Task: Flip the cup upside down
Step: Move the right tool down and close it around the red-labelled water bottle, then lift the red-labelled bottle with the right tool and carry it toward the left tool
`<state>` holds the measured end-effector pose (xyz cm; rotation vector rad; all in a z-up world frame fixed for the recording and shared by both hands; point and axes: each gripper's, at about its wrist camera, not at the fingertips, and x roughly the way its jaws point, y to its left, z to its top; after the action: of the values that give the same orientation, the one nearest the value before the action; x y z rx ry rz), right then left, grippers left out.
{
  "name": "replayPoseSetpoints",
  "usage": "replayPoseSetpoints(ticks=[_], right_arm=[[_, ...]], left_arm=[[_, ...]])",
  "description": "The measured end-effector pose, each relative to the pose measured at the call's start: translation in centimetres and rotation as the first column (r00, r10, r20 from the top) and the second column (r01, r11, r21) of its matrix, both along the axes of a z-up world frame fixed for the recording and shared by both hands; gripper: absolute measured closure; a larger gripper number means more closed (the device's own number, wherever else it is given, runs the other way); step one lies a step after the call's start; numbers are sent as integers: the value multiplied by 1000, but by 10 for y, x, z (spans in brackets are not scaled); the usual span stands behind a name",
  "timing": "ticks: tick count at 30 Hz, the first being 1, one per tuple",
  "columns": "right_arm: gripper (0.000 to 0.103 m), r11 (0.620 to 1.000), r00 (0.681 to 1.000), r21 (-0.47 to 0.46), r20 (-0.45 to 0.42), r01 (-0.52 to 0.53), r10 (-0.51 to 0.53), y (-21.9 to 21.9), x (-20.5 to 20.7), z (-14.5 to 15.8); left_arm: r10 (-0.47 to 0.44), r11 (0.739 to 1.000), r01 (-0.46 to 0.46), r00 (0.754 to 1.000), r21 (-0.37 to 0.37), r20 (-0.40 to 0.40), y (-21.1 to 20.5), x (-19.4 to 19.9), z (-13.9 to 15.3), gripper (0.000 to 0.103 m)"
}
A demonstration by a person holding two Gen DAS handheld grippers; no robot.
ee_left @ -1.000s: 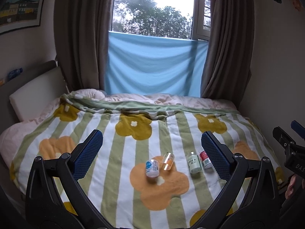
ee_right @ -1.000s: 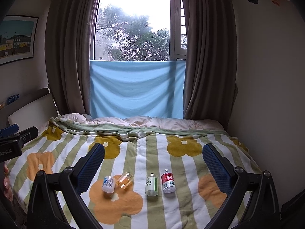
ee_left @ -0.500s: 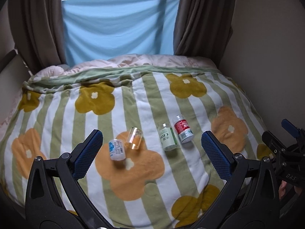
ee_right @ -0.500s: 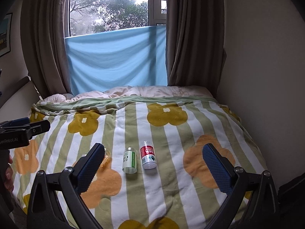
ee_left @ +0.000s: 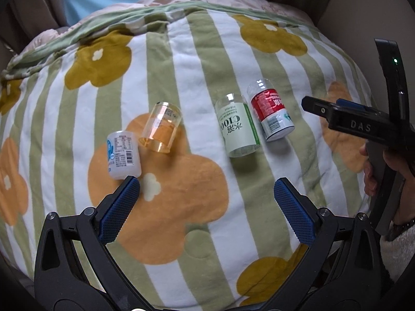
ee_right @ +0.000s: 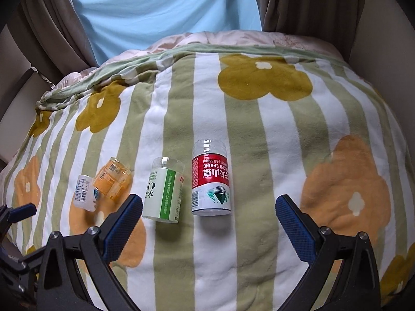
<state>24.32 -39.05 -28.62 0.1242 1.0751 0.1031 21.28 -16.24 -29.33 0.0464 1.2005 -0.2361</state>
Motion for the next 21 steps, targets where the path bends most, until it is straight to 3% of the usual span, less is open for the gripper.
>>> replayPoseSetpoints(ticks=[7,16,18,21], right_arm=[[1,998,991,63,-127,-23,31,0,70,-74],[33,997,970,74,-240,-7,24,1,96,-117],[47,995,967,97,-253,6,19,-1,95,-122],[47,994,968,104,-251,25,2,-2,93,-126]], left_arm=[[66,998,-67,993,-6,-93,16,-10,-53,0],[159,985,-169,972,-43,-174,44,-28,-73,0],[174,982,-184,969,-43,-175,50,-32,-72,0],[194,978,-204,966,-44,-172,59,-37,-71,0]])
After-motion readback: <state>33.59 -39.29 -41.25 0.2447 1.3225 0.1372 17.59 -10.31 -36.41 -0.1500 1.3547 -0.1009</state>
